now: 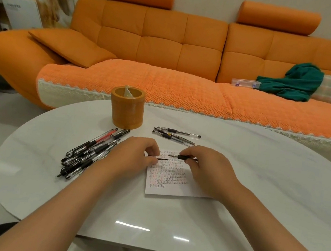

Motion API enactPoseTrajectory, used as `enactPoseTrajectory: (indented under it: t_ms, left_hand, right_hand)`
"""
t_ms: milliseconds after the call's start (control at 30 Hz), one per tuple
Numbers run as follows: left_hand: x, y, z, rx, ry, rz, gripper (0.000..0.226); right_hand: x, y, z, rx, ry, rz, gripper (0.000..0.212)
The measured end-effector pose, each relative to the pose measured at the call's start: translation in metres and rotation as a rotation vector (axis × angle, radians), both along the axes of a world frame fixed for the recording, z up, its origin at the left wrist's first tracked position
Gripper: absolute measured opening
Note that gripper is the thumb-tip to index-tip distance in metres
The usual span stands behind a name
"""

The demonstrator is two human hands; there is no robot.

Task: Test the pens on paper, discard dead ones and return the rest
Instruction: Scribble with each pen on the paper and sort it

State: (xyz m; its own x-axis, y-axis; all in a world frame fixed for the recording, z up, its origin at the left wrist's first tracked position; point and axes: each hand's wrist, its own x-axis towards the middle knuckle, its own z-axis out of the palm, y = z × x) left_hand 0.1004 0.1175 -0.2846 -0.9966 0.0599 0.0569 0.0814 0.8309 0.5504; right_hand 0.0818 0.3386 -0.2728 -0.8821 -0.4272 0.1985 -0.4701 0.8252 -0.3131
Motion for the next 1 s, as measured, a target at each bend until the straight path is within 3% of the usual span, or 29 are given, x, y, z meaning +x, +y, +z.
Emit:
enactPoseTrajectory:
  t_ms: [300, 467, 633, 700, 900, 1000]
  left_hand:
    - [0.006, 0.011, 0.007, 0.078, 0.015, -0.038, 0.007]
    - [0.013, 0.020, 0.011, 0.290, -0.047, -0.059, 0.006]
    - [0.020, 0.026, 0.019, 0.442, -0.180, -0.097, 0.014]
    - [0.021, 0.028, 0.020, 0.472, -0.196, -0.099, 0.016]
    - [0.022, 0.030, 0.020, 0.506, -0.207, -0.076, 0.008]
    - [0.019, 0.024, 0.020, 0.464, -0.172, -0.064, 0.006]
  right_hand:
    - [0.000, -0.006, -0.007, -0.024, 0.003, 0.105, 0.029]
    - [0.006, -0.004, -0.009, 0.075, 0.102, 0.157, 0.023]
    - [0.009, -0.011, -0.008, 0.199, 0.303, 0.098, 0.064]
    - [0.011, -0.013, -0.006, 0.181, 0.349, 0.086, 0.071]
    - [0.012, -0.018, -0.009, 0.134, 0.330, 0.050, 0.061]
    - [0.009, -0.016, -0.012, 0.120, 0.229, 0.099, 0.055]
